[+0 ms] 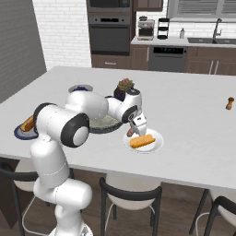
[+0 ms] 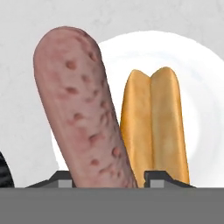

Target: Place one bun and one sausage from the bowl on each plate.

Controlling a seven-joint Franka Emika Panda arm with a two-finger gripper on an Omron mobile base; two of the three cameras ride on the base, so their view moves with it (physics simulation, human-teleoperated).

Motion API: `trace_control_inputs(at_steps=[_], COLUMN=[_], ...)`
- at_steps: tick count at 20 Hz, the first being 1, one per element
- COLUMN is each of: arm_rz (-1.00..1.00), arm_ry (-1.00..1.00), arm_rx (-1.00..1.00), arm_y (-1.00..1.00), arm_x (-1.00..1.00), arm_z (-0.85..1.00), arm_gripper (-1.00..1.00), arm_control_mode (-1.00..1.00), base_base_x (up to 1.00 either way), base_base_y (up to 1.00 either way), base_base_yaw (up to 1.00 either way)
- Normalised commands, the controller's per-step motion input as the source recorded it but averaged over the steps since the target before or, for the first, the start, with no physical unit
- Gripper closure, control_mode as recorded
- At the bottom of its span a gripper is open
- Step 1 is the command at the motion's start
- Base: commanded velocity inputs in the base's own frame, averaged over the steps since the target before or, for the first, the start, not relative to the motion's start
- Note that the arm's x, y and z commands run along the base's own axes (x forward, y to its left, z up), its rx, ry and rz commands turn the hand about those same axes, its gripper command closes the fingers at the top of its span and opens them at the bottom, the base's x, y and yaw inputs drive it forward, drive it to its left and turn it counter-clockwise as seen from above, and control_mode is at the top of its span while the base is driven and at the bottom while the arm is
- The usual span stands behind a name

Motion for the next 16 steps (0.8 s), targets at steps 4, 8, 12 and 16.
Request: trace_control_inputs(at_steps=[4,8,12,16], arm_rz=[-0.20,-0.13,-0.10,-0.07], arm_ry=[0.05,0.08,0.11,0.09], arm_rx=[0.03,0.00,0.00,0.01], arm_y=[0.00,0.00,0.00,-0.02], arm_x=[0.30,0.36,0.26,0.14], arm_z=[-0.10,-0.16,-0.23,-0.24], arm_gripper=[1.00,1.00,1.00,1.00], arm_control_mode=[-1.00,-1.00,-1.00,-1.00], base_base_x=[0.00,0.00,0.00,0.00], base_base_y=[0.00,0.00,0.00,0.00], base_base_yaw=[0.00,0.00,0.00,0.00])
